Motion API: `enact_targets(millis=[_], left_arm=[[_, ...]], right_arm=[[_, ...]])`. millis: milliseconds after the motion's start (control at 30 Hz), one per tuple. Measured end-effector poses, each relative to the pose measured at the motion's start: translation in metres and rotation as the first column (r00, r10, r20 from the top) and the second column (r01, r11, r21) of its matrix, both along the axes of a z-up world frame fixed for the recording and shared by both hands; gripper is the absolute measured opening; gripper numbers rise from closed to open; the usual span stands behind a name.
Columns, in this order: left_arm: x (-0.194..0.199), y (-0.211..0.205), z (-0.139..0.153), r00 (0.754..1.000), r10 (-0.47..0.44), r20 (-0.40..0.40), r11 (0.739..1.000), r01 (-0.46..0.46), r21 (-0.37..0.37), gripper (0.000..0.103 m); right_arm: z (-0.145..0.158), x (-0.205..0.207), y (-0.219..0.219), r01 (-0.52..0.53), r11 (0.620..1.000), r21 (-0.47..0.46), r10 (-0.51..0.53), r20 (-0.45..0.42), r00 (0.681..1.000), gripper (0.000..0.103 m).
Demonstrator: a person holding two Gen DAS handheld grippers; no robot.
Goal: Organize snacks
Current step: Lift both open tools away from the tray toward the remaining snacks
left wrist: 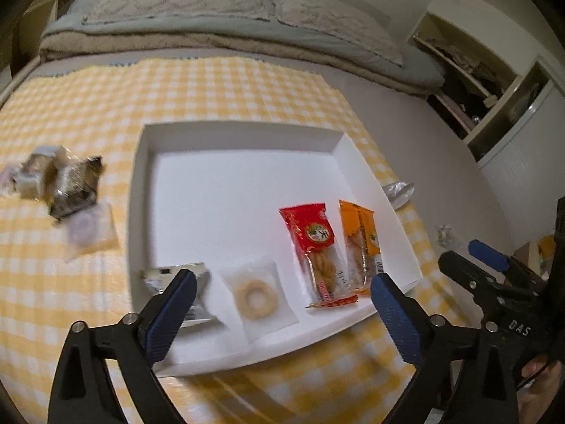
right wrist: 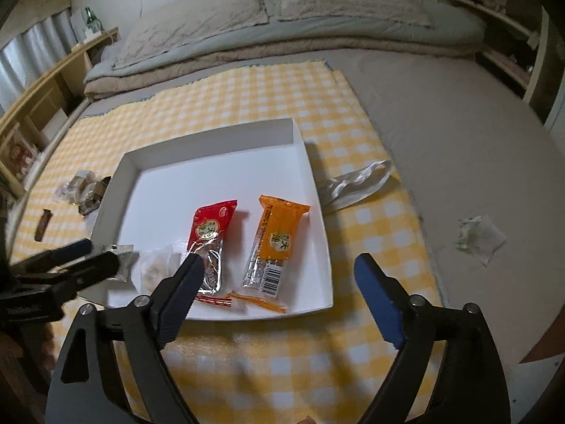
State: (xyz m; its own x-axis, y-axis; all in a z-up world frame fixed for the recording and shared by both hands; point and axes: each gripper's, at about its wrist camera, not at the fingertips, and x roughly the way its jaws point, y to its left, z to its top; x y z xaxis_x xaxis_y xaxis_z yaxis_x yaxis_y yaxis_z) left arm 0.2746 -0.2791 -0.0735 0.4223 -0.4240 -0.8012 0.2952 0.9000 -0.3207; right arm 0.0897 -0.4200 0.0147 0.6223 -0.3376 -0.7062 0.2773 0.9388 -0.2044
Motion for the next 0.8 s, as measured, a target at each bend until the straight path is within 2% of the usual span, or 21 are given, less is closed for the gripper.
enact_targets(millis=[167,333,500,800], left_arm=[[-0.013,0.022,0.021,0.999,-0.007,0.049,1.0,0.006,0.022,0.103],[-0.027,0.044,0.045,0.995,-0.009,0.095,0.999,0.006,0.031,0.103],[-0.041,0.067,0.069,0.99,-0.015,0.143,0.999,0.008,0.049,0.103],[-0.054,0.131,0.112,0.977,0.01,0.214,0.998,-0.021,0.052,0.103]], right_arm=[[0.011,-0.009,0.017,-0.004,1.0,-0.007,0.005,0.04,0.999,0.103],[0.023,-0.017,0.039,-0.006,0.999,-0.039,0.009,0.078,0.997,0.103],[0.034,-0.021,0.061,-0.019,0.999,-0.032,0.023,0.117,0.993,0.103],[0.052,-0.011,0.121,-0.099,0.992,-0.08,0.111,0.166,0.98,0.103]])
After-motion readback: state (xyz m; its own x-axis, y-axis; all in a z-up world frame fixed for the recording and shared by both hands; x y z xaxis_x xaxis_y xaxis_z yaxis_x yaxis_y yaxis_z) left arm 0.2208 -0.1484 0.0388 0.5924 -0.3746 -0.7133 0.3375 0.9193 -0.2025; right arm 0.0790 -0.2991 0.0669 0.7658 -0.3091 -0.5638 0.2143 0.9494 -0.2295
